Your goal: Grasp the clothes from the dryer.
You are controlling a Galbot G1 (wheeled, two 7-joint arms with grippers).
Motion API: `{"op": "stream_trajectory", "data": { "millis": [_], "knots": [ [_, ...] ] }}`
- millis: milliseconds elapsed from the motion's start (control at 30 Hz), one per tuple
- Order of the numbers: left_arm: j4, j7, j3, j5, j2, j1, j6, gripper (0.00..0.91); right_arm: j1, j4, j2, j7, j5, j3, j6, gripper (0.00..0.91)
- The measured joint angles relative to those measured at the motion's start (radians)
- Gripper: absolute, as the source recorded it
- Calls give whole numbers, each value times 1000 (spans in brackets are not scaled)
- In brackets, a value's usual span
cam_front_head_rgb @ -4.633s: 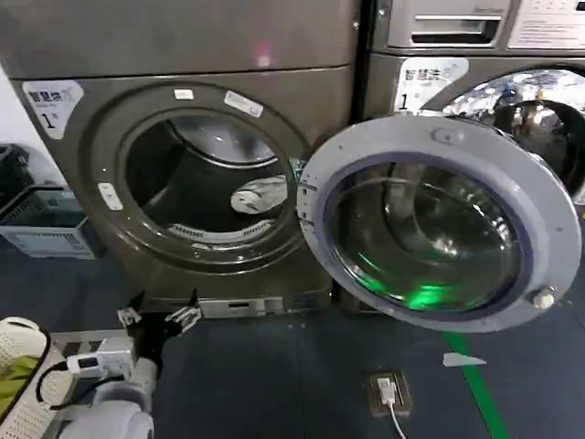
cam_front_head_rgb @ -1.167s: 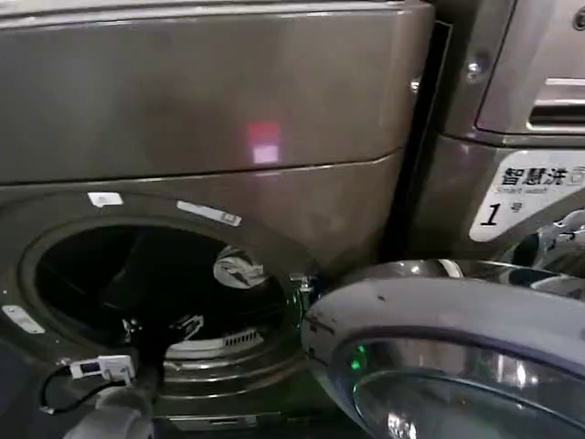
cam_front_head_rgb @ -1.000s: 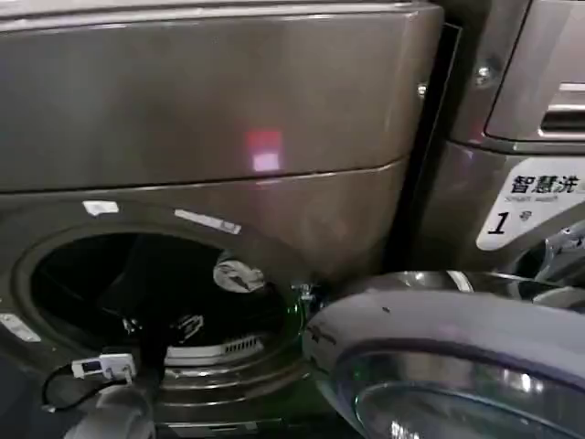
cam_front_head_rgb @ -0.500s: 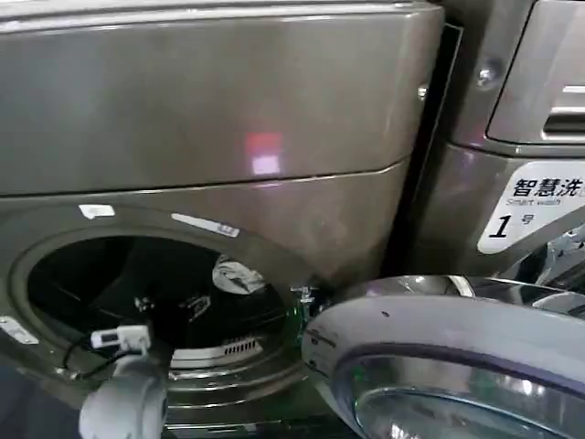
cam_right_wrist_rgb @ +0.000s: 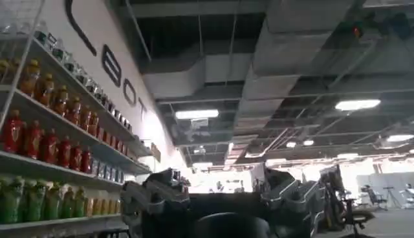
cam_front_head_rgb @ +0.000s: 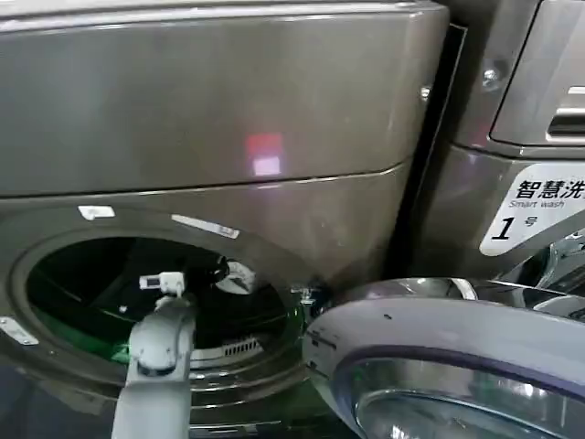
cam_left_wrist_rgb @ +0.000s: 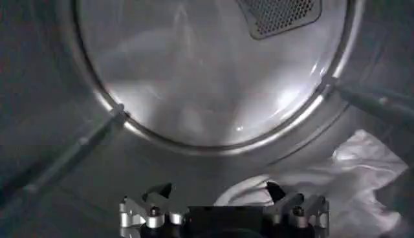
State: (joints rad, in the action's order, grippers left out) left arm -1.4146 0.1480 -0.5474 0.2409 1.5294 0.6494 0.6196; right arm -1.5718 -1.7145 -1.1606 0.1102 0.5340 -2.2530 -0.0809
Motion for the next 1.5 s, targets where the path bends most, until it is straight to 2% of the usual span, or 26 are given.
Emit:
{"op": "stream_trajectory", "data": {
  "millis": [200,433,767,1067,1333,1500],
  "knots": [
    [133,203,14,270,-19,-96,-82,907,-5,-2,-2,0,0,3,0,907],
    [257,484,22,583,-31,-191,-311,907,-7,1,-8,-1,-4,10,6,907],
    [374,786,23,757,-62,-305,-562,907,7,-6,-12,-2,-20,25,7,907],
    [465,1003,-1,827,-71,-388,-685,907,11,-3,-19,-4,-30,32,10,907],
    [531,1109,-15,878,-82,-439,-746,907,20,-1,-22,-5,-46,42,16,907],
    [567,1123,-16,884,-91,-459,-754,907,25,1,-28,-6,-52,52,20,907]
  ]
}}
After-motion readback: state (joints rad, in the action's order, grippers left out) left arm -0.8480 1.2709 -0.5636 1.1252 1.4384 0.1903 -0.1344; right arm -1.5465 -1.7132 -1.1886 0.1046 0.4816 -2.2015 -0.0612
